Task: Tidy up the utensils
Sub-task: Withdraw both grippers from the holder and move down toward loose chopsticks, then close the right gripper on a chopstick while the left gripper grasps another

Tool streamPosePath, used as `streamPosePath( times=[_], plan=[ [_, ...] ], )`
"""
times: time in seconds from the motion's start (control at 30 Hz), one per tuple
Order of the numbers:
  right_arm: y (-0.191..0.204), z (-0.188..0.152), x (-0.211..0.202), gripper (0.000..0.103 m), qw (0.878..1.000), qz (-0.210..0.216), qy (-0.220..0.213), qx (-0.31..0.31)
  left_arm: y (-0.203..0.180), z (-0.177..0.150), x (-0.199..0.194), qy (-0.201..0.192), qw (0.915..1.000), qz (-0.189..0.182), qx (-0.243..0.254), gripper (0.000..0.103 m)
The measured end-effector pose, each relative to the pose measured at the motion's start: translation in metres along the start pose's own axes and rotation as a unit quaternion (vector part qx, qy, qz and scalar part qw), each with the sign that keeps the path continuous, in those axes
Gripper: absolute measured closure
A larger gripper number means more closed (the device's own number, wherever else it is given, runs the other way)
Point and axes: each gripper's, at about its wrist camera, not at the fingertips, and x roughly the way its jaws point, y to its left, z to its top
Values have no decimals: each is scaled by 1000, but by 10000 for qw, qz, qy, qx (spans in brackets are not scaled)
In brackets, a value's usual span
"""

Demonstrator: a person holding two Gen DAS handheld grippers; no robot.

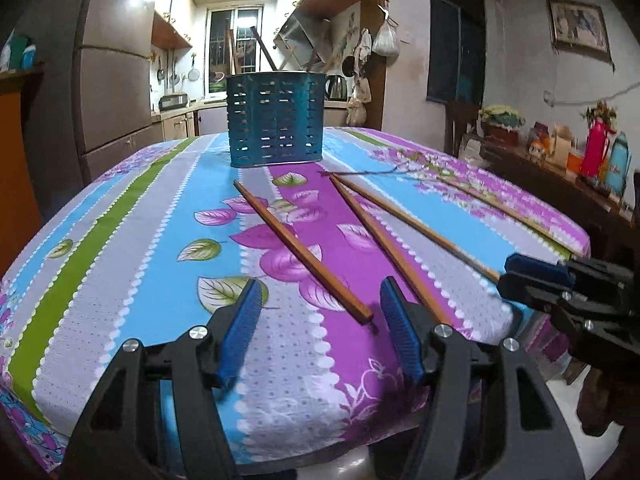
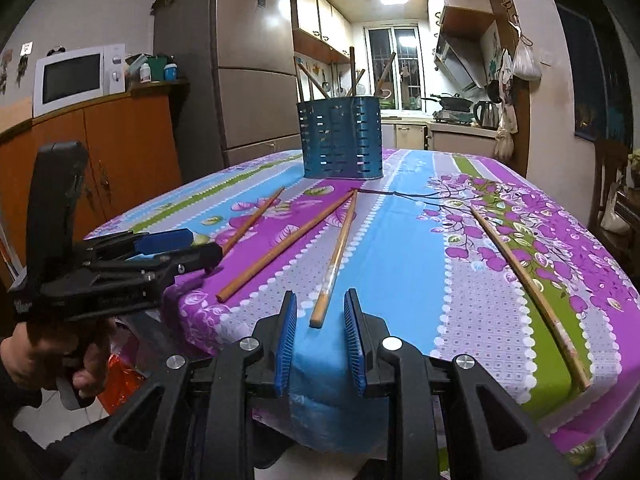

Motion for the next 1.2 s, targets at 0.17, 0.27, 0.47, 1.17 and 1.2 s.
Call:
streamPosePath(
  times=[0.17, 0.27, 0.47, 1.17, 1.2],
  plan=[
    [2, 0, 2, 89, 9999, -117, -52, -72, -6, -2, 1, -85, 9998, 95, 141, 51],
    [0, 0, 1, 93, 9998, -184, -81, -74, -5, -5, -1, -96, 9997, 159, 170, 73],
    [0, 0, 1, 93, 9996, -143, -224, -92, 11, -7, -8, -109, 9990, 428, 89, 82],
    [3, -6, 10, 93, 9986, -287, -449, -59, 10, -18, -10, -530, 9968, 593, 116, 96],
    [3, -6, 10, 93, 9985, -292, -456, -40, 10, -18, -10, -528, 9967, 600, 114, 96]
  ],
)
